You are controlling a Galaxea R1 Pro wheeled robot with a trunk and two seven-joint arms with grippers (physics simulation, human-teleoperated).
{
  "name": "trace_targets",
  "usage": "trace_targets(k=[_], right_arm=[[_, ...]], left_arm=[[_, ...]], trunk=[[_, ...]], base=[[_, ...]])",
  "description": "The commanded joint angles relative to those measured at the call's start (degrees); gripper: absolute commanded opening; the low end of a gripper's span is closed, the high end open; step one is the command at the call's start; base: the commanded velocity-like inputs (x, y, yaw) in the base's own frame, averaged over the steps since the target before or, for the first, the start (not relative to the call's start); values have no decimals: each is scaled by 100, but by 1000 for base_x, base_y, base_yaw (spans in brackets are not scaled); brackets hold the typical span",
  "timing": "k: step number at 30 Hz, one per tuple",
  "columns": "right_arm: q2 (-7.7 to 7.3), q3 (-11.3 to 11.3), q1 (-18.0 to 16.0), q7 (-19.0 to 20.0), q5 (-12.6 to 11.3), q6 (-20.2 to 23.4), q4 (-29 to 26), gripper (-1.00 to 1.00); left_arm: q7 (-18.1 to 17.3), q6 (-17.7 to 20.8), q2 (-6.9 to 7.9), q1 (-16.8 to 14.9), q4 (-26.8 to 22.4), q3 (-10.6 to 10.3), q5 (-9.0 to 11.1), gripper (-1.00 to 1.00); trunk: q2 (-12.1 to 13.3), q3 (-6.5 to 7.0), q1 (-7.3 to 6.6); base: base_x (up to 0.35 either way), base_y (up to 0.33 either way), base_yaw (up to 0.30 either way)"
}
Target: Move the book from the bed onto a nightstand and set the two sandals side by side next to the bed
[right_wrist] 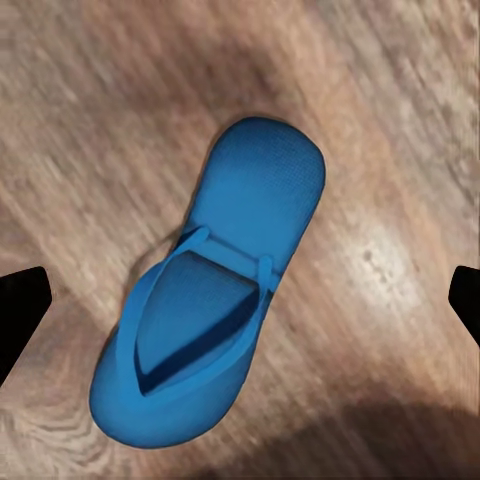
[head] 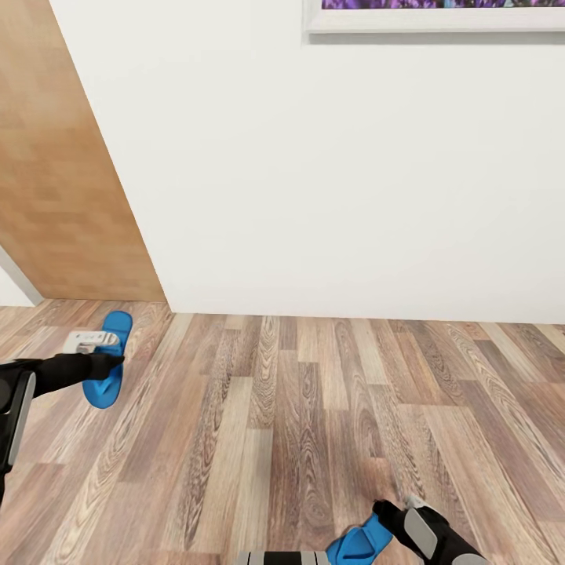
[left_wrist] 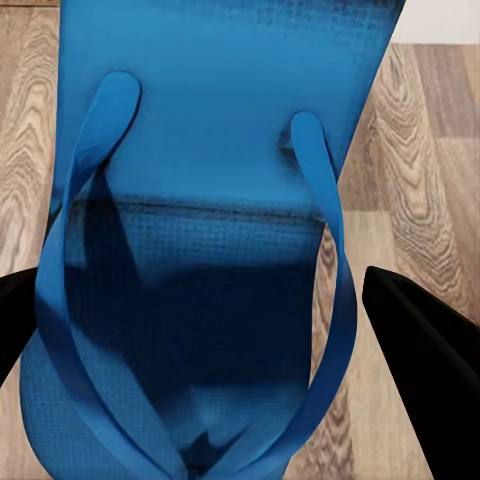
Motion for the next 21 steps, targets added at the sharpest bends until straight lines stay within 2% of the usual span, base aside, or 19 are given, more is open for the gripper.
trace_targets(k=[1, 4, 10, 16, 21], right_arm=[[20, 11, -3, -33, -59, 25, -14, 100], [137, 21, -69, -38, -59, 21, -17, 100], [279, 25, -158, -50, -59, 19, -16, 100], [339, 26, -234, -59, -59, 19, -8, 100], [332, 26, -248, -60, -59, 18, -9, 100]], left_arm=[[-71, 18, 3, -5, -4, 9, -57, -100], [-85, 18, 12, -5, -4, 20, -57, -100], [-94, 18, 15, -6, -4, 25, -57, -100], [-99, 18, 16, -6, -4, 26, -57, -100], [-100, 18, 16, -5, -4, 26, -57, -100]], trunk=[[-2, -5, -1], [-2, -5, -1], [-2, -5, -1], [-2, -5, -1], [-2, -5, -1]], base=[[0, 0, 0], [0, 0, 0], [0, 0, 0], [0, 0, 0], [0, 0, 0]])
